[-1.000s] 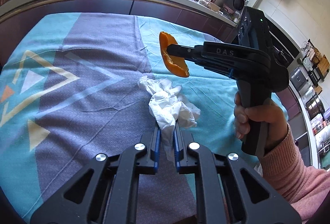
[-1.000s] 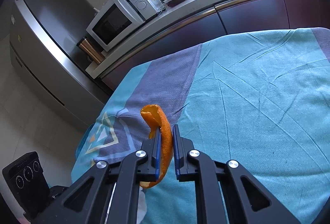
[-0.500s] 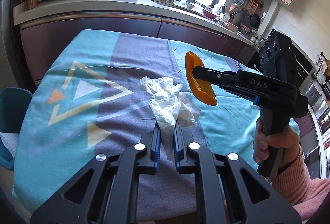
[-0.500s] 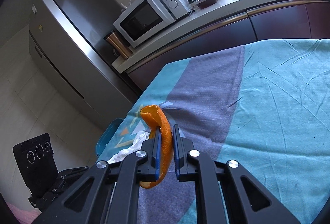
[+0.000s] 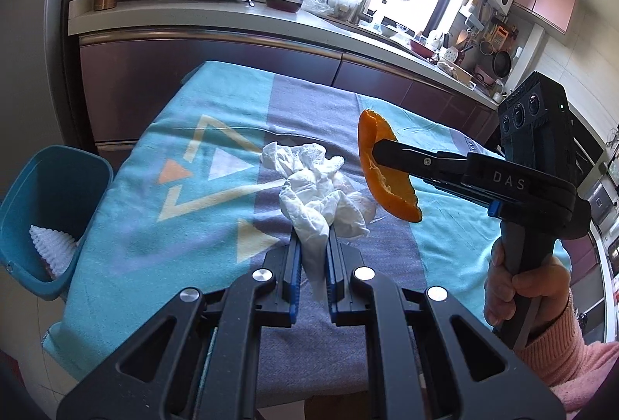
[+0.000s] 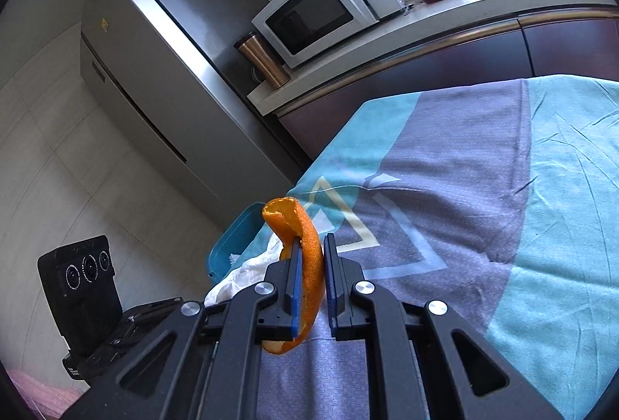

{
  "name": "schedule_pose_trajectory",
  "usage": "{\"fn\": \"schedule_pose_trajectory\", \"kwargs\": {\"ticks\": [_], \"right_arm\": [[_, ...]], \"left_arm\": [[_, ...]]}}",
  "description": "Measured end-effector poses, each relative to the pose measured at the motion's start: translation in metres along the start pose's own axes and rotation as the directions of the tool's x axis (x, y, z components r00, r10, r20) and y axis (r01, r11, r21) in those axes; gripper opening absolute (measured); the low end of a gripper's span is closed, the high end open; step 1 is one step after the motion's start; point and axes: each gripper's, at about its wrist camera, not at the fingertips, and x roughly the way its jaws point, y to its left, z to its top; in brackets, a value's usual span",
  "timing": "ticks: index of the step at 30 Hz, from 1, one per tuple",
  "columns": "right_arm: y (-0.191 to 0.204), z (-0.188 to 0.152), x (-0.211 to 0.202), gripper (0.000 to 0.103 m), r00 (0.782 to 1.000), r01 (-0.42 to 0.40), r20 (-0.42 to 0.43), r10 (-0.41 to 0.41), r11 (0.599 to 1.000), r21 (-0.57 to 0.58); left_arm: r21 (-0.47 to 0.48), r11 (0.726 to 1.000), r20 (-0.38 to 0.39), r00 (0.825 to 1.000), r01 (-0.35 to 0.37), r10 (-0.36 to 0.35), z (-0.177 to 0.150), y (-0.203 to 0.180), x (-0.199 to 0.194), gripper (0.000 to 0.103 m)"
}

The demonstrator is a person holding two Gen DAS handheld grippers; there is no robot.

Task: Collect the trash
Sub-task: 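Lift the tissue and orange peel and carry both toward the teal bin, then lower both tools into the teal bin and open them to drop the trash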

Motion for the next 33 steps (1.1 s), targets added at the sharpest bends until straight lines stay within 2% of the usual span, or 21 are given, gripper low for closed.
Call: {"fn": "schedule_pose_trajectory", "kwargs": {"ticks": [5, 11, 14, 20, 24, 33], "right_arm": [[0.022, 0.001, 0.017, 0.009, 0.999, -0.045, -0.028, 0.044, 0.998, -0.039], [0.055, 0.010, 0.057, 0.009, 0.990, -0.114, -0.087, 0.107, 0.990, -0.082], [0.072, 0.018, 0.084, 0.009, 0.983, -0.147, -0.127, 0.133, 0.984, -0.105], [0.108, 0.025, 0.156, 0.009, 0.961, -0.188, -0.229, 0.154, 0.973, -0.133], [0.129, 0.023, 0.207, 0.009, 0.949, -0.179, -0.289, 0.129, 0.971, -0.156], [0.139, 0.016, 0.288, 0.012, 0.923, -0.079, -0.384, 0.014, 0.985, -0.153]], "left_arm": [[-0.022, 0.998, 0.041, 0.997, -0.059, 0.060, -0.003, 0.017, -0.023, 0.011], [-0.100, 0.984, 0.087, 0.984, -0.146, 0.155, -0.004, 0.062, -0.056, 0.011], [-0.147, 0.969, 0.096, 0.972, -0.199, 0.215, -0.004, 0.094, -0.069, 0.011], [-0.243, 0.928, 0.063, 0.950, -0.283, 0.307, -0.004, 0.170, -0.074, 0.011], [-0.290, 0.895, 0.019, 0.933, -0.340, 0.360, -0.005, 0.216, -0.063, 0.011], [-0.324, 0.866, -0.079, 0.923, -0.380, 0.376, -0.003, 0.282, -0.023, 0.013]]}}
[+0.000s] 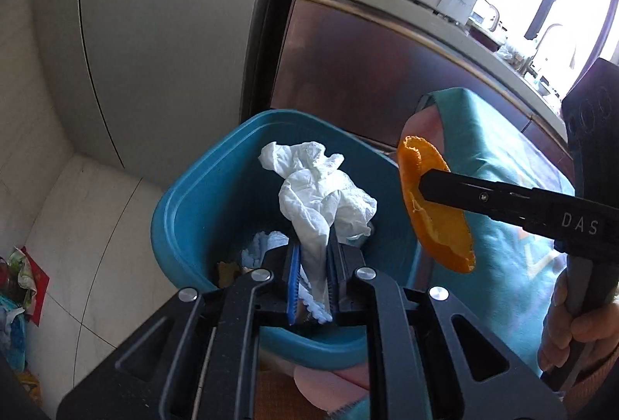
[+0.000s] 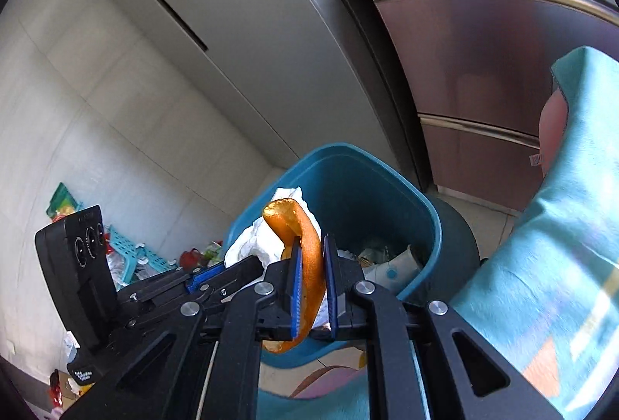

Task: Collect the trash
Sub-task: 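Lower both tools into the teal bin and open them to drop the trash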

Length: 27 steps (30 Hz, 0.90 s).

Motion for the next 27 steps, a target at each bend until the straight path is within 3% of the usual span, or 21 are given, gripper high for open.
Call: {"fn": "schedule_pose_trajectory", "kwargs": {"ticks": [7, 9, 15, 18, 20, 23, 27], "right_arm": [[-0.004, 0.005, 0.019, 0.020, 0.998, 0.052, -0.021, -0.051, 0.998, 0.047], [-0.005, 0.006, 0.017, 0.027, 0.998, 0.058, -0.015, -0.057, 0.997, 0.045], [-0.004, 0.001, 0.011, 0.027, 0.999, 0.036, 0.005, -0.037, 0.998, 0.043], [-0.009, -0.007, -0.004, 0.034, 0.999, 0.018, 0.038, -0.019, 0.999, 0.036], [-0.007, -0.015, -0.018, 0.048, 0.997, 0.021, 0.070, -0.022, 1.000, 0.019], [-0.002, -0.031, -0.041, 0.058, 0.992, 0.030, 0.126, -0.028, 0.999, -0.020], [0.009, -0.056, -0.076, 0.074, 0.969, 0.096, 0.234, -0.076, 0.993, -0.074]], "left_arm": [[-0.018, 1.000, -0.053, 0.999, 0.005, -0.006, 0.005, 0.007, 0.034, 0.017], [-0.027, 1.000, -0.058, 0.998, 0.006, -0.008, 0.005, 0.008, 0.039, 0.025], [-0.035, 0.999, -0.057, 0.998, 0.004, -0.006, -0.005, 0.006, 0.037, 0.031], [-0.027, 1.000, -0.025, 1.000, -0.016, 0.016, -0.010, 0.002, 0.025, 0.037], [-0.015, 1.000, 0.010, 1.000, -0.028, 0.028, -0.014, -0.002, 0.011, 0.042], [0.009, 0.999, 0.078, 0.996, -0.053, 0.052, -0.021, -0.015, -0.013, 0.051], [0.038, 0.997, 0.182, 0.981, -0.074, 0.066, -0.031, -0.035, -0.048, 0.076]]}}
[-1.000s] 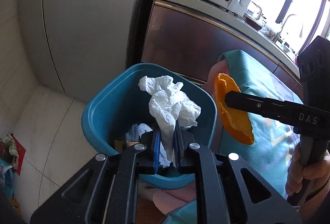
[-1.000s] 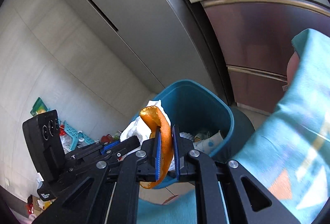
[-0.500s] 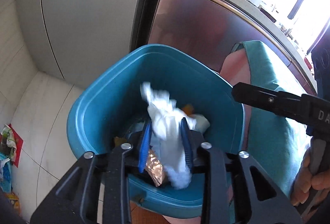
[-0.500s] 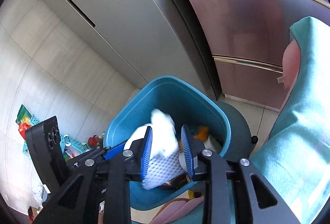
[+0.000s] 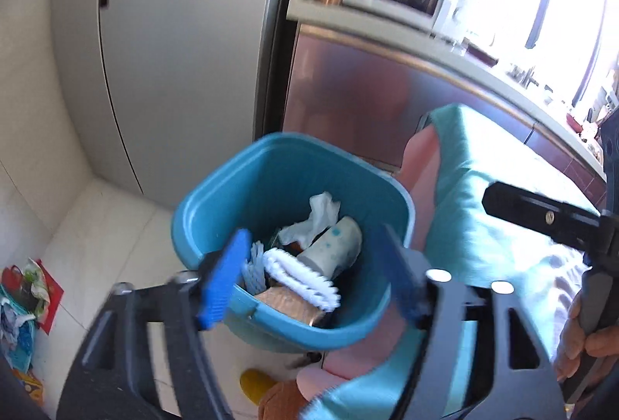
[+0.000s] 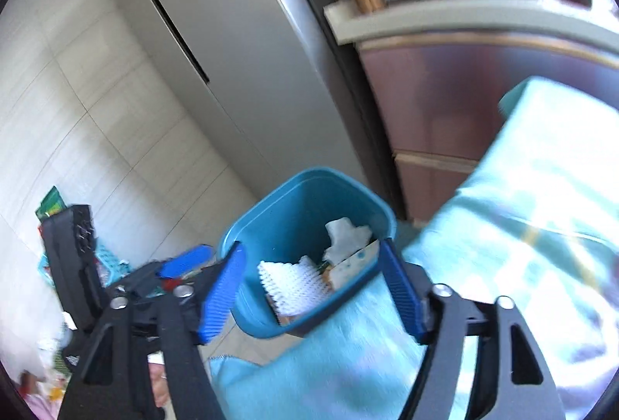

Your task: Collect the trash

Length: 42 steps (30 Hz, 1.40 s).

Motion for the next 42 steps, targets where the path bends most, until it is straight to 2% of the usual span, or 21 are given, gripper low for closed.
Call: {"fn": "schedule_pose_trajectory", "kwargs": {"ticks": [2, 3, 8, 13, 19, 35, 42], "right_arm": [[0.004, -0.008, -0.020, 0.082, 0.998, 0.036, 0.057, -0.035, 0.999, -0.028], [0.004, -0.011, -0.029, 0.083, 0.995, 0.056, 0.085, -0.054, 0.998, -0.033], [0.010, -0.033, -0.068, 0.093, 0.971, 0.153, 0.196, -0.140, 0.987, -0.052], [0.007, -0.049, -0.095, 0.096, 0.944, 0.214, 0.263, -0.199, 0.977, -0.026], [0.000, -0.061, -0.120, 0.096, 0.921, 0.257, 0.306, -0.242, 0.966, -0.008], [0.000, -0.069, -0.151, 0.096, 0.910, 0.245, 0.345, -0.232, 0.969, 0.005], [0.005, -0.075, -0.161, 0.096, 0.889, 0.283, 0.375, -0.262, 0.959, 0.001]], "left_arm": [[0.028, 1.000, 0.051, 0.999, -0.011, 0.010, -0.001, -0.010, -0.016, 0.082], [0.041, 0.999, 0.081, 0.997, -0.017, 0.014, -0.003, -0.016, -0.024, 0.087], [0.078, 0.997, 0.199, 0.980, -0.029, 0.013, -0.008, -0.037, -0.059, 0.098], [0.096, 0.995, 0.249, 0.968, -0.017, -0.008, -0.013, -0.051, -0.084, 0.098], [0.104, 0.995, 0.257, 0.966, 0.007, -0.034, -0.017, -0.067, -0.095, 0.098], [0.128, 0.992, 0.262, 0.964, 0.016, -0.050, -0.032, -0.093, -0.116, 0.098], [0.122, 0.992, 0.281, 0.959, 0.011, -0.045, -0.032, -0.093, -0.120, 0.098]]}}
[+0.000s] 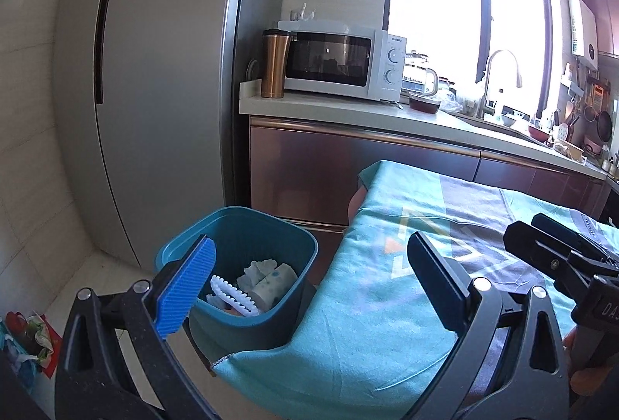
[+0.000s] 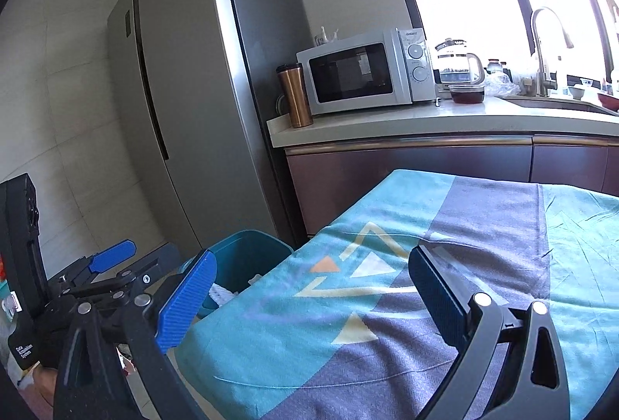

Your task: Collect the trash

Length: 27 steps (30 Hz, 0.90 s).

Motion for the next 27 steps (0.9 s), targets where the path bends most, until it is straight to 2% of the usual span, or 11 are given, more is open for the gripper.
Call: {"fn": "schedule_pose_trajectory", "kwargs": {"ticks": [14, 27], "right_arm": [[-0.005, -0.006, -0.030, 0.096, 0.990, 0.114, 0.081, -0.114, 0.993, 0.010], [-0.003, -0.009, -0.053, 0.096, 0.972, 0.191, 0.137, -0.188, 0.981, -0.011]], "left_arm": [[0.015, 0.999, 0.024, 0.999, 0.040, -0.040, 0.002, -0.007, -0.003, 0.098], [0.025, 0.999, 0.066, 0.997, 0.043, -0.045, 0.001, -0.015, -0.013, 0.098]]}}
